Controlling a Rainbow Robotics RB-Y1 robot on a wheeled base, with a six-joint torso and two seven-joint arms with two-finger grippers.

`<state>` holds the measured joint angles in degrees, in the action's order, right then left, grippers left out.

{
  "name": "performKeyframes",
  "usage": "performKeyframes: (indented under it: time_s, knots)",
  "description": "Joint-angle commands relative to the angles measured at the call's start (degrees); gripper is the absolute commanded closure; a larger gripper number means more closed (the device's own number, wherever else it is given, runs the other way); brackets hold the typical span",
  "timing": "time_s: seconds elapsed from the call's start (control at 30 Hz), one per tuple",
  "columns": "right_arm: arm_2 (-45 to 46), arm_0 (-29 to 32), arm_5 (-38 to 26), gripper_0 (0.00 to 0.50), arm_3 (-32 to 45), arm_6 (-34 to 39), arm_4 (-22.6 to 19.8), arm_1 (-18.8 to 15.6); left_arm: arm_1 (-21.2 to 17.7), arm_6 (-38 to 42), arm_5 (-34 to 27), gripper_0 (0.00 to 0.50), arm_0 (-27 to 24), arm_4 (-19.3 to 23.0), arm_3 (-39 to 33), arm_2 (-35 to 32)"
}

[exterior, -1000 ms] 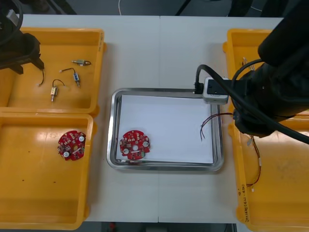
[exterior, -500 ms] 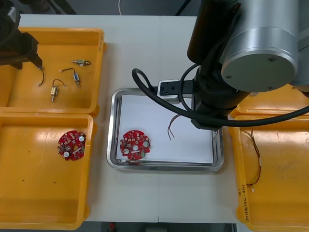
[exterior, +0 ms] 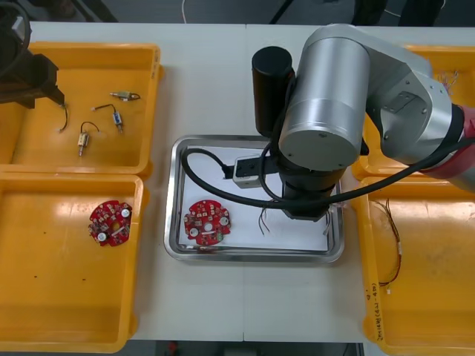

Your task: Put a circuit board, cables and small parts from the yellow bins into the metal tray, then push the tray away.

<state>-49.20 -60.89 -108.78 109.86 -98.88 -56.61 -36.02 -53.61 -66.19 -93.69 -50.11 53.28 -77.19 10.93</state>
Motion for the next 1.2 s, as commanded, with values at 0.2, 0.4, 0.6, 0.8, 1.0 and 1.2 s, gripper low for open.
performKeyframes:
  time_s: [0.2, 0.4, 0.6, 0.8, 1.0, 1.2]
  knots:
    - [0.0, 2.4, 2.8, 0.5, -2.8, -0.1, 3.6, 4.8, -0.2, -6.2, 3.3, 0.0, -2.1, -0.5, 2.9, 4.1]
    - [-0.1, 4.9, 4.3, 0.5, -2.8, -0.6, 6.3, 5.1, 0.3, -6.5, 6.5, 0.0, 0.2, -0.1, 2.9, 4.6]
    - [-0.4, 7.3, 6.7, 0.5, -2.8, -0.9, 8.5, 4.9, 1.0, -7.1, 10.1, 0.0, 3.1, 0.2, 2.4, 4.6]
    - [-1.9, 9.6, 11.4, 0.5, -3.0, -0.5, 11.7, 4.6, 1.9, -7.4, 11.9, 0.0, 4.8, -0.3, 2.4, 4.6]
    - [-2.0, 12.3, 14.8, 0.5, -4.7, -1.0, 14.0, 4.6, 3.2, -7.5, 14.2, 0.0, 6.3, -1.3, 2.4, 5.4]
    - [-4.5, 13.2, 19.0, 0.5, -8.7, -0.8, 14.8, 4.6, 4.0, -6.9, 16.3, 0.0, 6.7, -2.7, 2.4, 7.7]
